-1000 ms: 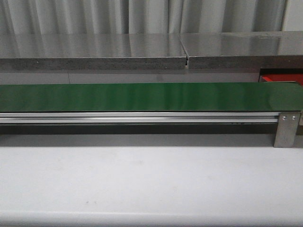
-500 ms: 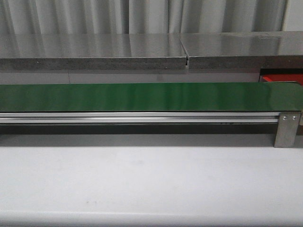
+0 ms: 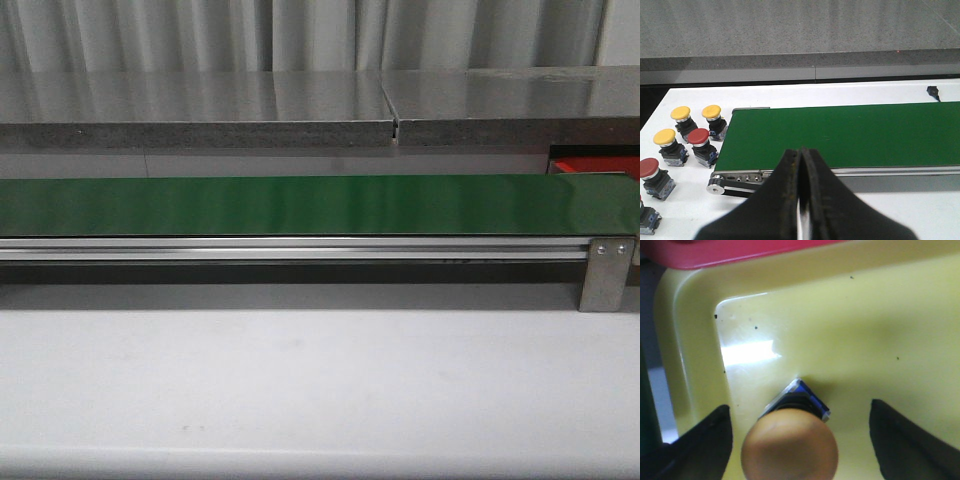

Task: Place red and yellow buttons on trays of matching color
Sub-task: 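Carry the yellow button into the yellow tray and open the right gripper, then withdraw the right gripper and move the left gripper toward the buttons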

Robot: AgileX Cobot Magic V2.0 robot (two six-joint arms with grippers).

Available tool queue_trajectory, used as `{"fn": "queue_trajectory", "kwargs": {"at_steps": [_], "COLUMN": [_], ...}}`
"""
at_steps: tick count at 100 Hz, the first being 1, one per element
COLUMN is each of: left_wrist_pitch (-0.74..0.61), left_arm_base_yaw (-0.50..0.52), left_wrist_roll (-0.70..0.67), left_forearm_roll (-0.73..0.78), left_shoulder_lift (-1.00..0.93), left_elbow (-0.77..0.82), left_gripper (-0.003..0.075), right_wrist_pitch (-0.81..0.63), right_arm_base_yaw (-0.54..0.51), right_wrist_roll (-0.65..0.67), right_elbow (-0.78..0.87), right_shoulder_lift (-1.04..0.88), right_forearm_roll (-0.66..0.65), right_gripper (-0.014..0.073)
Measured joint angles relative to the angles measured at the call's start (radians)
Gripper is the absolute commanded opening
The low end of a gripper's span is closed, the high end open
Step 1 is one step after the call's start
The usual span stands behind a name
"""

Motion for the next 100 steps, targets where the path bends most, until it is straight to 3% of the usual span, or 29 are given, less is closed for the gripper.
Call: {"fn": "queue_trajectory", "kwargs": {"at_steps": [26,68,100], "left_wrist_pitch": [0.000,0.000,0.000], "left_arm_base_yaw": [0.000,0.000,0.000], "left_wrist_roll": [0.000,0.000,0.000], "left_forearm_roll": [0.000,0.000,0.000], "left_shoulder_lift": [0.000,0.000,0.000], "left_elbow": [0.000,0.000,0.000], "left_gripper": [-0.0020,-0.0020,-0.0020], "right_wrist_pitch": [-0.002,0.025,0.103], "right_arm_base_yaw": [0.010,0.184,0.248], "right_wrist_roll": [-0.004,-0.076,-0.093], "right_elbow": [0.000,0.009,0.183], "right_shoulder_lift": [-0.107,-0.542,-0.802], "right_forearm_roll": [0.028,0.031,0.035], "right_gripper": [0.0615,0.0615,0.0615]}}
